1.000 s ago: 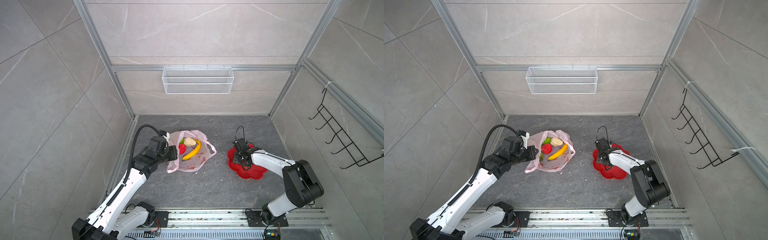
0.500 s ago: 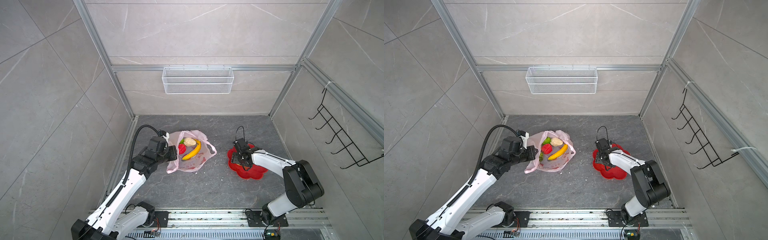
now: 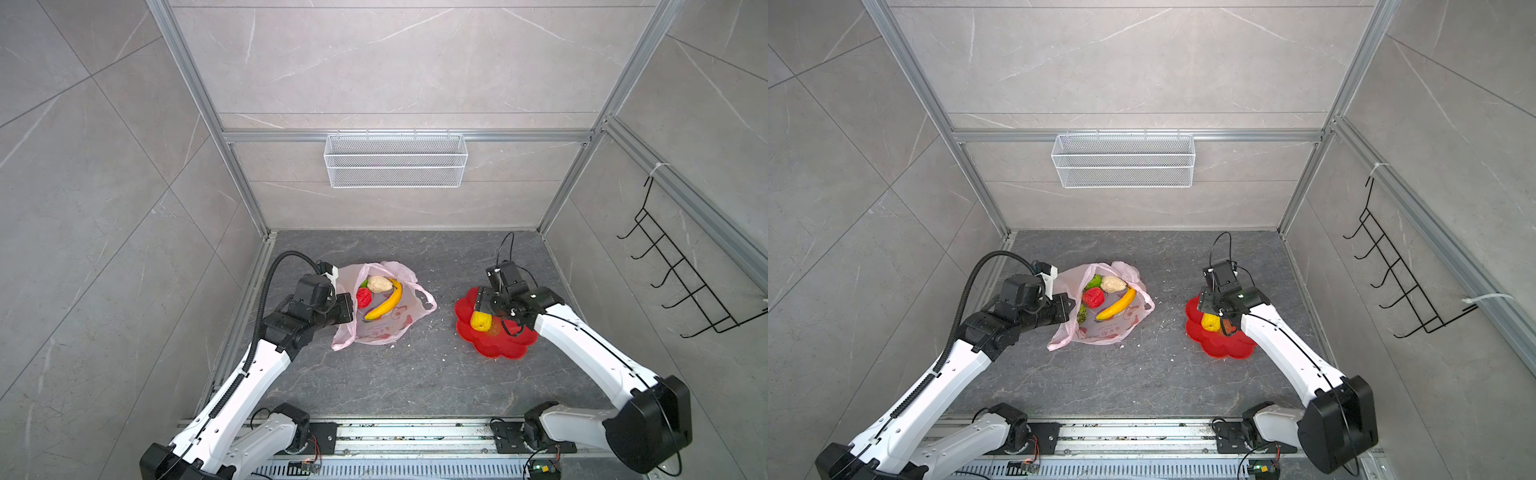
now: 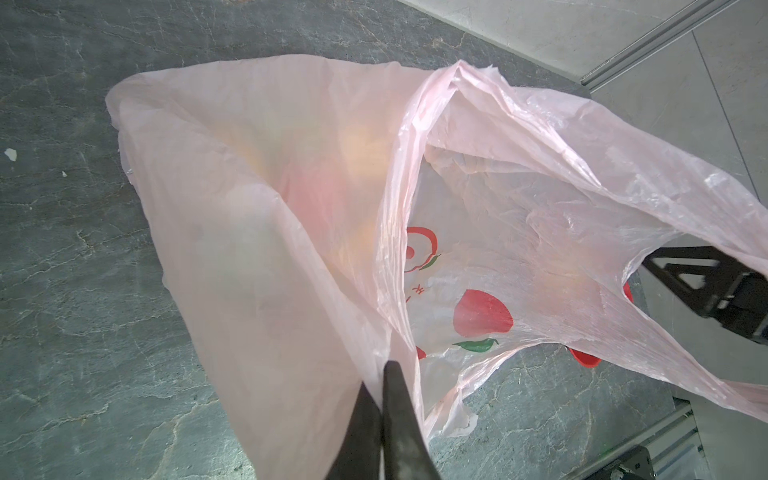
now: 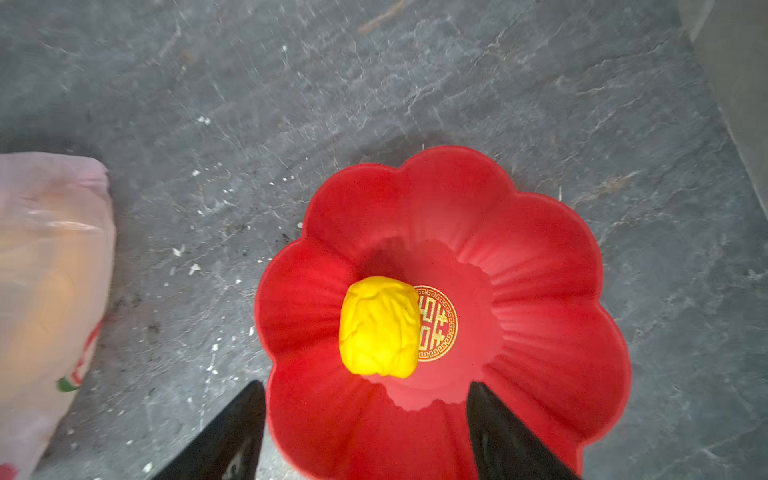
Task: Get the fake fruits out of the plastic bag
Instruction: 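Open the right gripper and raise it away from the red bowl, then move the right gripper back into the bag toward the red apple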
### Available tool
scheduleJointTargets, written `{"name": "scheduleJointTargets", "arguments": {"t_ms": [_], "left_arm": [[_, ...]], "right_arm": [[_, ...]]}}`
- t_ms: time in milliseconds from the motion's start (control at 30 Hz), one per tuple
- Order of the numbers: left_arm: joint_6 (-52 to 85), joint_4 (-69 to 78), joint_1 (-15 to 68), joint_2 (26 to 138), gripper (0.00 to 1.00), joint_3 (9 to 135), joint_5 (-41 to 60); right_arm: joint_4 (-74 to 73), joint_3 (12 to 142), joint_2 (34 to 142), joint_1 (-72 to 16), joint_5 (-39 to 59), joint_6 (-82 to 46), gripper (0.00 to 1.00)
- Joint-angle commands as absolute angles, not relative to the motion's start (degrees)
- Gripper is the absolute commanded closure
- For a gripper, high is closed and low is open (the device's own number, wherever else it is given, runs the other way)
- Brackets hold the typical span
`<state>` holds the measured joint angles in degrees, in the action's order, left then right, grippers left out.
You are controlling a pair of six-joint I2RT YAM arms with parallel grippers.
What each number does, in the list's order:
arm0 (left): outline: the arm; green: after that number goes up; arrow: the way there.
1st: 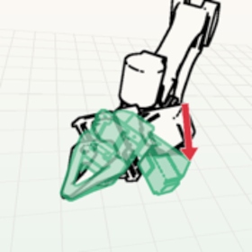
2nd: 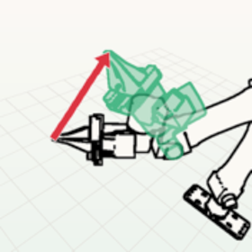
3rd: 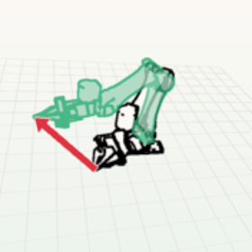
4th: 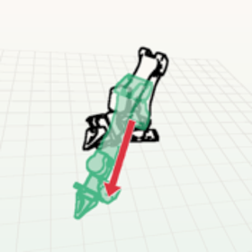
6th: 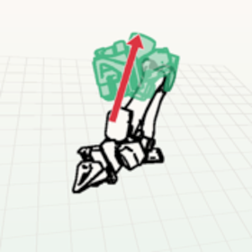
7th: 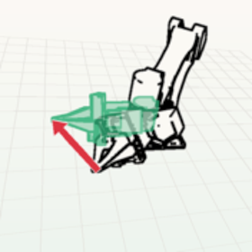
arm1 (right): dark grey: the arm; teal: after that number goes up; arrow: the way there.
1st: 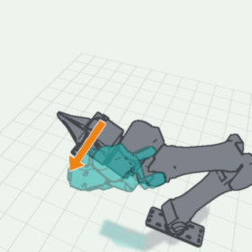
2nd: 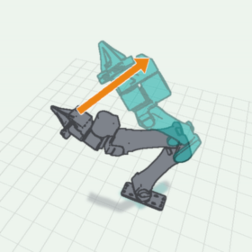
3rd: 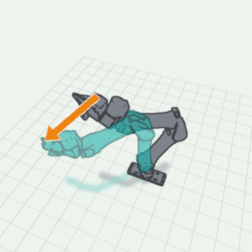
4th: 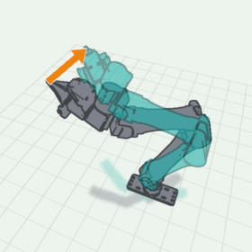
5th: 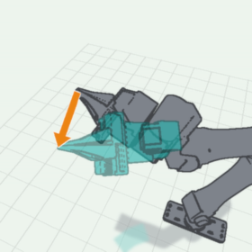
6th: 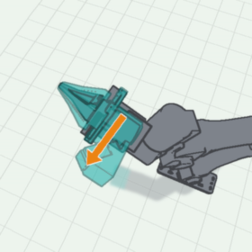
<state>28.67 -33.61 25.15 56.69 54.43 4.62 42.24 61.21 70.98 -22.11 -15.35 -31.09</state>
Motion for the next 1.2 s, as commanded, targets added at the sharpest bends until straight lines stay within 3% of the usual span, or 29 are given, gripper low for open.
{"name": "scheduleJointTargets", "arguments": {"t_ms": [0, 233, 567, 867, 1167], "left_arm": [[26.3, -34.8, 25.4, 55.1, 1.00, 55.2, 5.3], [26.5, -35.3, 25.4, 55.4, 1.00, 54.4, 5.6], [28.5, -34.7, 25.4, 54.6, 1.00, 53.8, 4.3], [28.9, -35.5, 25.4, 54.1, 1.00, 54.4, 2.9], [30.0, -35.6, 25.4, 54.0, 1.00, 54.0, 0.6]], "right_arm": [[49.2, 67.5, 66.6, -24.6, -17.3, -29.0, 0.26], [53.9, 84.6, 68.0, -38.8, -22.3, -26.2, 0.30], [44.2, 100.9, 84.5, -59.5, -17.6, -20.8, 0.41], [36.6, 100.8, 99.2, -60.1, -8.6, -26.0, 0.48], [32.4, 93.6, 104.6, -57.2, -3.3, -29.5, 0.55]]}}
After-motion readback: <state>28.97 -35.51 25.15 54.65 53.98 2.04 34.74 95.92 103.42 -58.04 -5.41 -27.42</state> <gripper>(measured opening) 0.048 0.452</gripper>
